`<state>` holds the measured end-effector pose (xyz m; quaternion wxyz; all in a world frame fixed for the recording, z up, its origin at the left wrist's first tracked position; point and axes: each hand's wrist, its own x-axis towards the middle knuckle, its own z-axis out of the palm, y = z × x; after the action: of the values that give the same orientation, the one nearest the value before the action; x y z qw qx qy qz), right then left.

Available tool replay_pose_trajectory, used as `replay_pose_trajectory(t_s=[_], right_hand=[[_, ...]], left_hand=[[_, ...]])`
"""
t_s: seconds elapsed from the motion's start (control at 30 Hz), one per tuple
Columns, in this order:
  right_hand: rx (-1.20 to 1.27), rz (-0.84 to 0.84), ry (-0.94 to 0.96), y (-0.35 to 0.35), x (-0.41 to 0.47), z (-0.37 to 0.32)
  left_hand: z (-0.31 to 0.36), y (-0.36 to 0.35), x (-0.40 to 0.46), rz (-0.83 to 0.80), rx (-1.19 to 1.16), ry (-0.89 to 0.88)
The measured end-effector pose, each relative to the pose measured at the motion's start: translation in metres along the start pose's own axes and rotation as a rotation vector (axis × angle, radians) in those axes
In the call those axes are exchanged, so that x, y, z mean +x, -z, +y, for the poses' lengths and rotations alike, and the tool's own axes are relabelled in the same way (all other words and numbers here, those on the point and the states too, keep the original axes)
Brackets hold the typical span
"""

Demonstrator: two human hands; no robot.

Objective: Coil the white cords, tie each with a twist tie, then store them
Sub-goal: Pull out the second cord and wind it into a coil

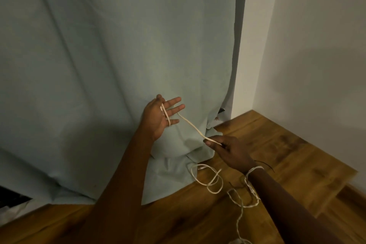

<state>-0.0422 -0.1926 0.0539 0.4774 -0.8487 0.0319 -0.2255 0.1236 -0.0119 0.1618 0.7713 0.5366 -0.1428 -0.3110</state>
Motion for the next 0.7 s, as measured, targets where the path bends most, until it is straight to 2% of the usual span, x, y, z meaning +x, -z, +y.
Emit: replay_pose_trajectory(t_s=[0.03,0.1,0.13,0.2,0.23,0.3,0.37,0.4,0.47,0.53,0.63,0.7], right_hand=[[-0.011,0.05,0.018,-0.002,0.007,-0.003],[-0.067,0.048,0.001,-0.005,0.014,-0.001],[-0.11,-0.004,-0.023,-0.007,0.015,0.002],[-0.185,-0.165,-0.044,-0.017,0.007,0.008],[-0.19,-0.255,-0.052,-0.022,0.002,0.006],[-0.141,-0.356,-0.017,-0.028,0.0,-0.006],[-0.071,-0.337,0.063,-0.022,0.007,-0.021],[-0.047,-0.298,0.099,-0.016,0.011,-0.027],[-0.04,-0.178,0.151,0.001,0.019,-0.037],[-0.038,-0.037,0.191,0.024,0.027,-0.049],[0.009,0.137,0.24,0.052,0.045,-0.068],[0.054,0.182,0.213,0.059,0.059,-0.075]], left_hand=[[0.015,0.004,-0.001,-0.027,-0.04,-0.023],[0.035,0.0,-0.009,-0.097,-0.302,-0.083],[0.04,-0.003,-0.009,-0.143,-0.393,-0.113],[0.041,-0.014,-0.008,-0.156,-0.405,-0.191],[0.039,-0.02,-0.007,-0.118,-0.343,-0.25],[0.034,-0.024,-0.001,0.031,-0.074,-0.46],[0.024,-0.02,0.006,0.138,0.3,-0.718],[0.016,-0.016,0.009,0.14,0.526,-0.772],[0.002,-0.003,0.013,0.101,0.944,-0.737],[-0.006,0.008,0.006,0.054,1.104,-0.628],[-0.01,0.003,-0.015,-0.149,0.784,-0.27],[-0.009,-0.006,-0.03,-0.357,0.588,-0.087]])
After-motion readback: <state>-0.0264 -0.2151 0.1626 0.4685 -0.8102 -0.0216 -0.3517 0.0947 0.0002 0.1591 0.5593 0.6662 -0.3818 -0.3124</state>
